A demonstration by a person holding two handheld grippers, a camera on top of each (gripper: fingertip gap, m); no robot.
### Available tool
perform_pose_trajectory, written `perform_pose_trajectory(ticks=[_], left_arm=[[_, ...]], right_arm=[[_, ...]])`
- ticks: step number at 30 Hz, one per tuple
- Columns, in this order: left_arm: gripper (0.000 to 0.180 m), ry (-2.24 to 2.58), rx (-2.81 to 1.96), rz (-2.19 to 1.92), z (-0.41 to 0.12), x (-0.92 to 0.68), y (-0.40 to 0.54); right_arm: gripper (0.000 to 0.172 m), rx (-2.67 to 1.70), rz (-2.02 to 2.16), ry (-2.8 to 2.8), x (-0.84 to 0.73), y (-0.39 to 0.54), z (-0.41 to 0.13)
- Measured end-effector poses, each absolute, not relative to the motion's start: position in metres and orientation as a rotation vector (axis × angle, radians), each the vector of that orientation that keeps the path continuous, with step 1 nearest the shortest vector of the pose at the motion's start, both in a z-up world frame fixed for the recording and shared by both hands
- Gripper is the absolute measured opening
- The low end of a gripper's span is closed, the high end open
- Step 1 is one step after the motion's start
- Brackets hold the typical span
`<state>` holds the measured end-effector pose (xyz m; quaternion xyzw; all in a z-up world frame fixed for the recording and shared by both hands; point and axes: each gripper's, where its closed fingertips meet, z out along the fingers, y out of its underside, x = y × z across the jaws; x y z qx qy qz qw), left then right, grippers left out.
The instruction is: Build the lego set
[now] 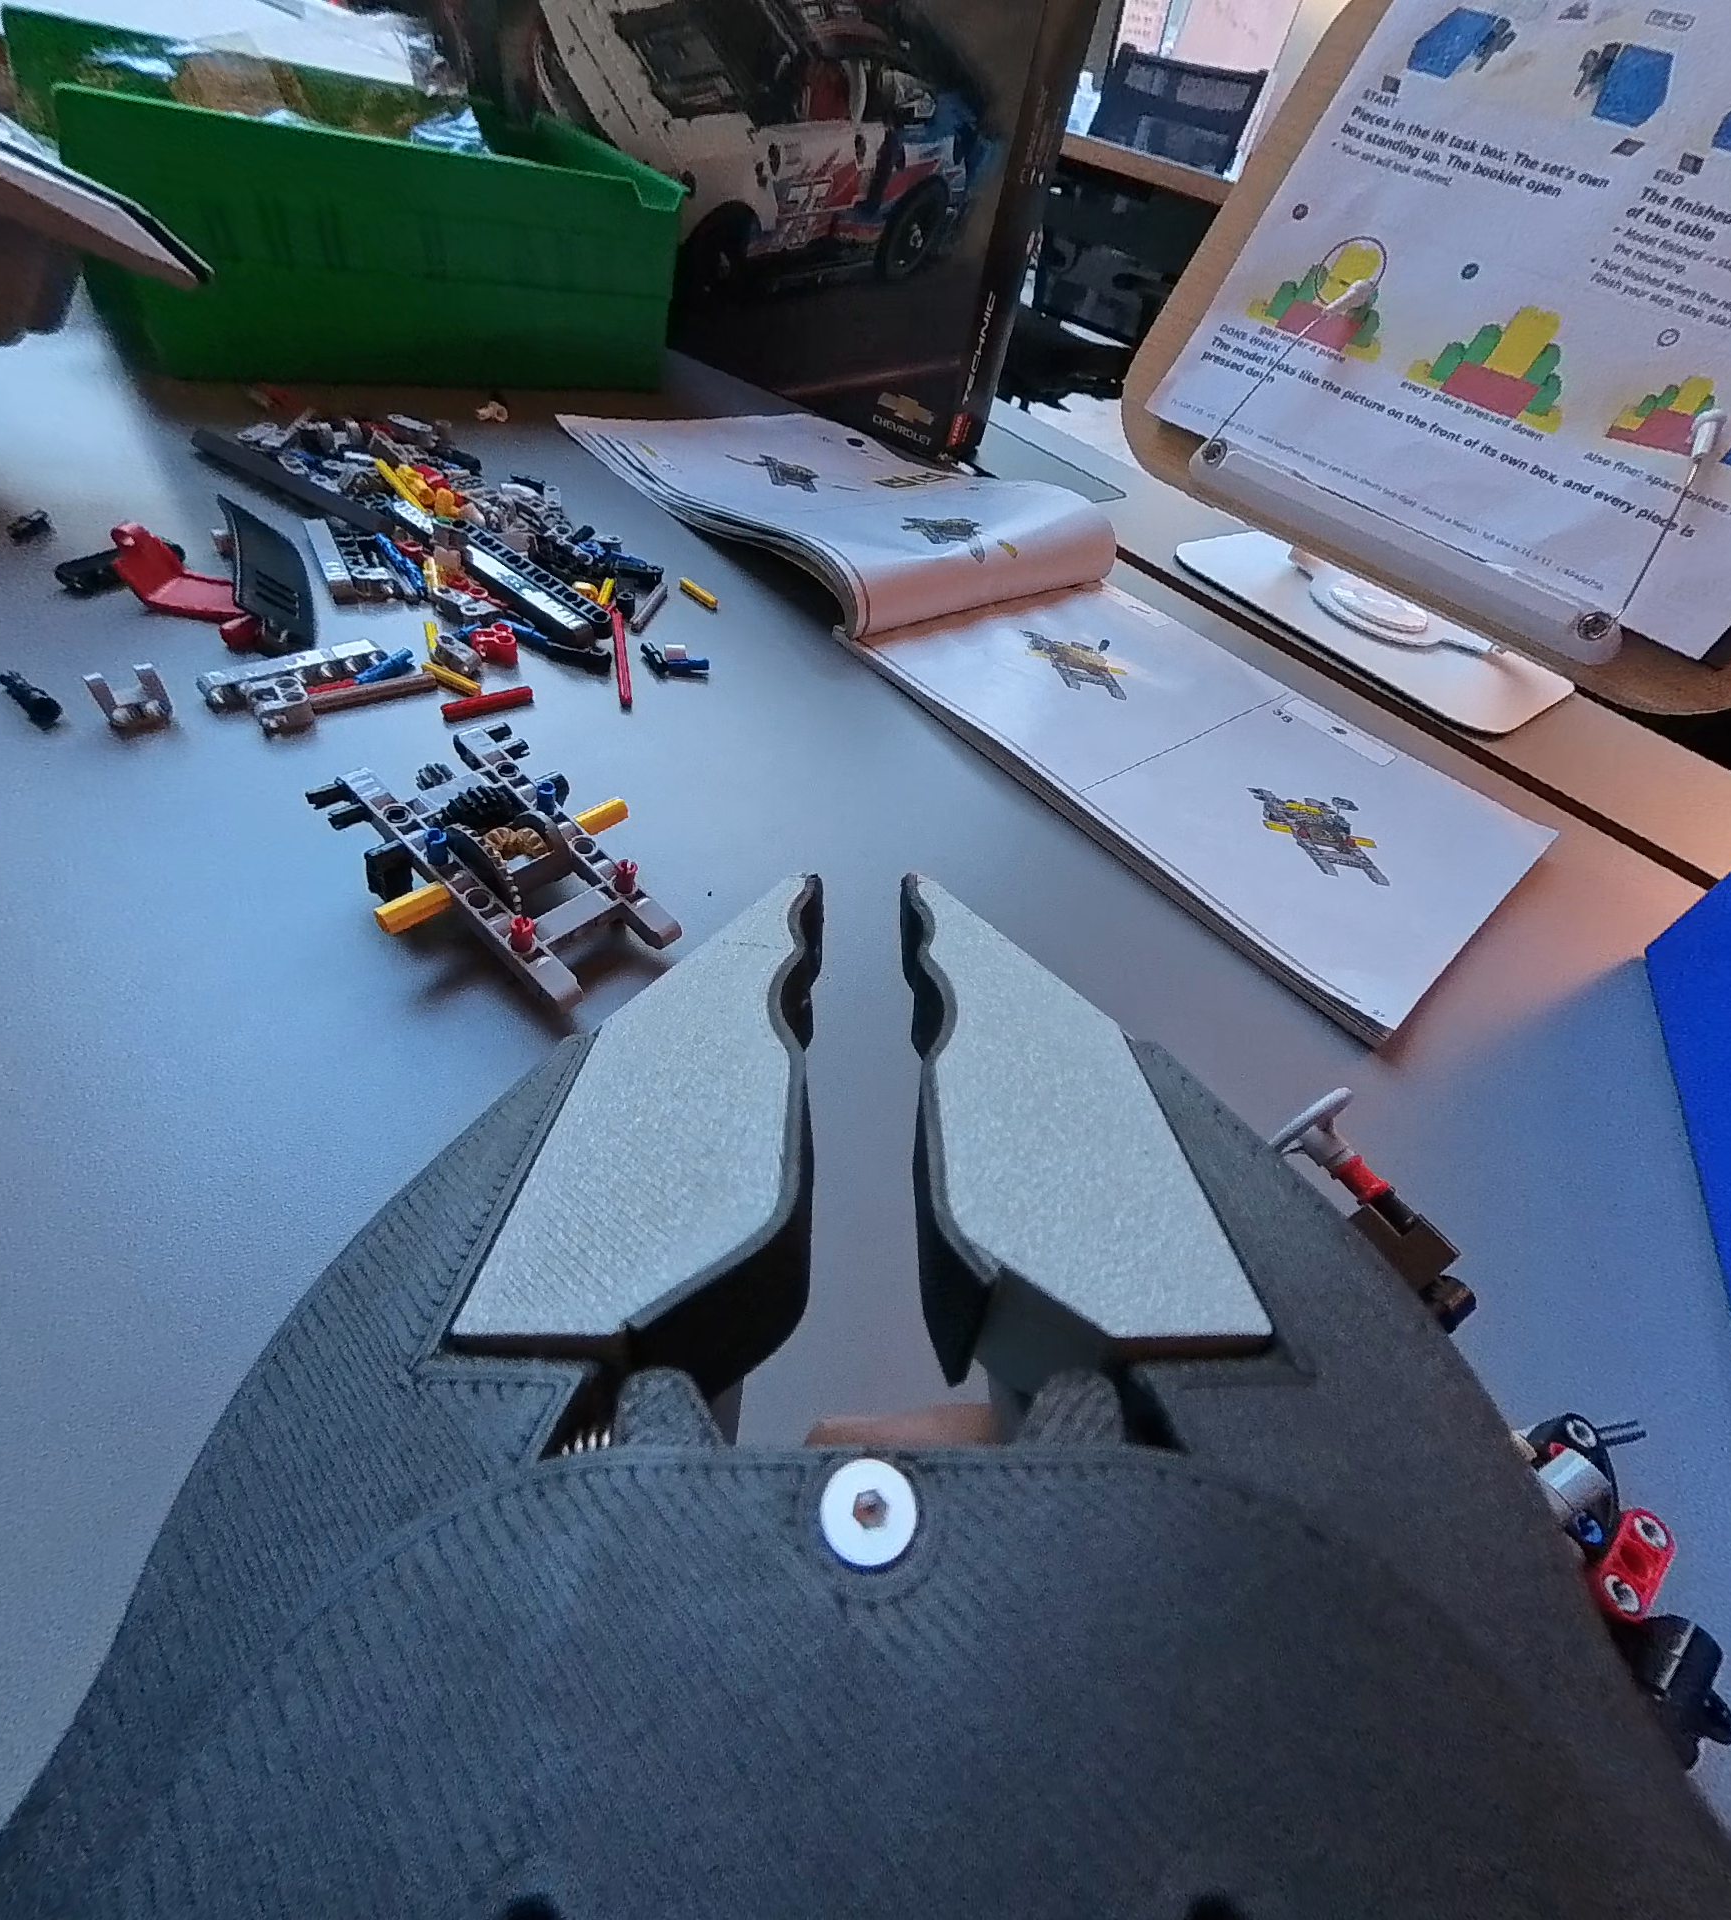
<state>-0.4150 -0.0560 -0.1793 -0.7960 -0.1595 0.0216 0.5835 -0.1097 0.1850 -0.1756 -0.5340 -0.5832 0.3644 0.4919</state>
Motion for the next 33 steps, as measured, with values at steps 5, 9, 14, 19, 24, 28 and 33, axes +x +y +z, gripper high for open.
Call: perform_pose_trajectory(ticks=[5,9,14,19,24,28,33], left_arm=[[0.02,-0.37,-1.863,0.052,-0.18,-0.415,-0.056],[0.02,-0.371,-1.866,0.047,-0.18,-0.414,-0.055],[0.02,-0.37,-1.87,0.048,-0.181,-0.414,-0.055],[0.02,-0.37,-1.894,0.057,-0.184,-0.414,-0.053],[0.02,-0.364,-1.903,0.06,-0.185,-0.413,-0.052],[0.02,-0.373,-1.902,0.048,-0.185,-0.411,-0.049],[0.02,-0.304,-2.001,-0.021,-0.179,-0.392,-0.018]], right_arm=[[0.012,-1.295,0.878,-1.419,-0.11,0.185,-0.176],[0.012,-1.295,0.877,-1.421,-0.11,0.185,-0.176],[0.012,-1.294,0.874,-1.421,-0.11,0.184,-0.177],[0.012,-1.292,0.871,-1.425,-0.111,0.184,-0.177],[0.012,-1.287,0.864,-1.428,-0.111,0.183,-0.177],[0.012,-1.285,0.86,-1.431,-0.111,0.182,-0.178],[0.012,-1.281,0.857,-1.437,-0.111,0.181,-0.178]])
